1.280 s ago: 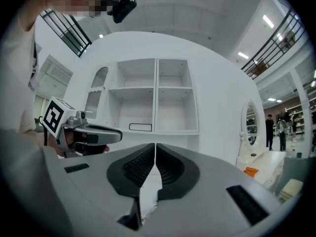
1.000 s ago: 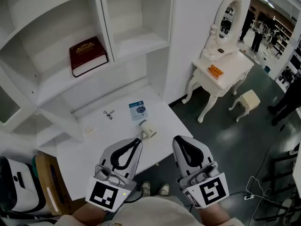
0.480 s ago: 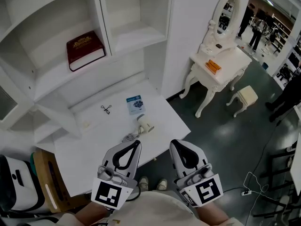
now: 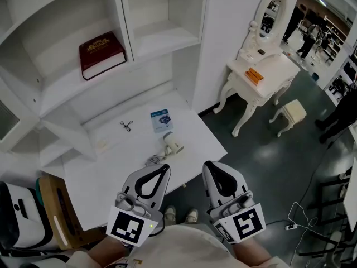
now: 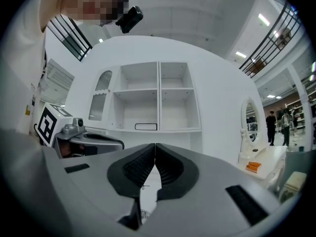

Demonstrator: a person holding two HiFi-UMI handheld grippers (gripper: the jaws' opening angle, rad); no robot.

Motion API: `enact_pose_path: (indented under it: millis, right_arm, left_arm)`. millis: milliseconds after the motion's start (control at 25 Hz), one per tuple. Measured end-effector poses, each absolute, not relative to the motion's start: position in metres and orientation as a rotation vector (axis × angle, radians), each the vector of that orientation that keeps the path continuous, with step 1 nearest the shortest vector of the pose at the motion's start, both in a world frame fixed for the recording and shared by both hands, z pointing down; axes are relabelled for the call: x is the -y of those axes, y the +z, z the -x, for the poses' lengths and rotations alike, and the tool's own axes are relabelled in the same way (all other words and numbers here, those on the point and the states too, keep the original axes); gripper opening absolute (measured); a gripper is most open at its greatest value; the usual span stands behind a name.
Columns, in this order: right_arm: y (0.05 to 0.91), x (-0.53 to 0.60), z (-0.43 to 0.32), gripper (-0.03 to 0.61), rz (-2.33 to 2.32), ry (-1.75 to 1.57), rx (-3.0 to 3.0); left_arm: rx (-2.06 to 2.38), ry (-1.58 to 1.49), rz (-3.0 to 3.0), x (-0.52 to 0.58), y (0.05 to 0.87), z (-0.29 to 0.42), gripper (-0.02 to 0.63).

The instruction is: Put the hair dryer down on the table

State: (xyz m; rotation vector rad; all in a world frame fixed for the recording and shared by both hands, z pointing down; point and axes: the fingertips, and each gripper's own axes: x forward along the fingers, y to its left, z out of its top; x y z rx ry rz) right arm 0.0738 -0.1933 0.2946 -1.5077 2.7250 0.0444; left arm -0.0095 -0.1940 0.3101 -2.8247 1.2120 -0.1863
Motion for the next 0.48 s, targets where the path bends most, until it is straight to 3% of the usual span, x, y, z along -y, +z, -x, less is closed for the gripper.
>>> enact_pose_path:
  millis: [480]
  right_arm:
    - [0.298, 0.208, -0.069, 0.020, 1.519, 0.022, -2.727]
  left_arm:
    - [-1.200, -0.176, 2.866, 0.206, 0.318, 0.008, 0.012]
